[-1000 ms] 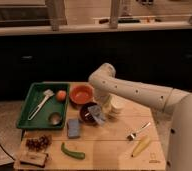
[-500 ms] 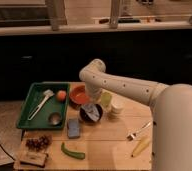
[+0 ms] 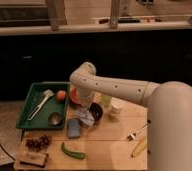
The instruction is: Wipe purple bowl with towel
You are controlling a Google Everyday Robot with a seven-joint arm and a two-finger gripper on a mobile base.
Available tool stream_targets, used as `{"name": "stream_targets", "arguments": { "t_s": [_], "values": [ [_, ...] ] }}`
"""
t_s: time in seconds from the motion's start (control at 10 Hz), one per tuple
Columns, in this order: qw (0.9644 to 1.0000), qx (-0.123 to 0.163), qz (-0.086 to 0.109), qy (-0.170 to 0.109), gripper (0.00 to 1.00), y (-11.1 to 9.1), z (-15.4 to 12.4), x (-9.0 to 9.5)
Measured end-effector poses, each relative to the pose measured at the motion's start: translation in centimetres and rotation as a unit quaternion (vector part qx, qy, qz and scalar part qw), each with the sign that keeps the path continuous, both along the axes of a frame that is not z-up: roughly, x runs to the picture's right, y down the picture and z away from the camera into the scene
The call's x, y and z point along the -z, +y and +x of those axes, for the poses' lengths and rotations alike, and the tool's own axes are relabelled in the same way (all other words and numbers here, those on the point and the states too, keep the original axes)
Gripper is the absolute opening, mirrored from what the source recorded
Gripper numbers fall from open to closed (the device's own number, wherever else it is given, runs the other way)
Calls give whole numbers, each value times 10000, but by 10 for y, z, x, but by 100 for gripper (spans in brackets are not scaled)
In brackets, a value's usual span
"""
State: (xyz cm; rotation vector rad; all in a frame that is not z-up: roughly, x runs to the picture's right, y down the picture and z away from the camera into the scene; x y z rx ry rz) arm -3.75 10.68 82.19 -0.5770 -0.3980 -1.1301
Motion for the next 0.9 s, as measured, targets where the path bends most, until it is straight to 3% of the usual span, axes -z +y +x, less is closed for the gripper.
{"name": "stream_targets", "arguments": {
  "t_s": [0.2, 0.5, 0.9],
  "values": [
    [9999, 56, -134, -62, 0, 19, 16, 11],
    [9997, -85, -228, 98, 0, 25, 54, 9],
    [9983, -407, -149, 386, 0, -6, 76, -7]
  ]
}}
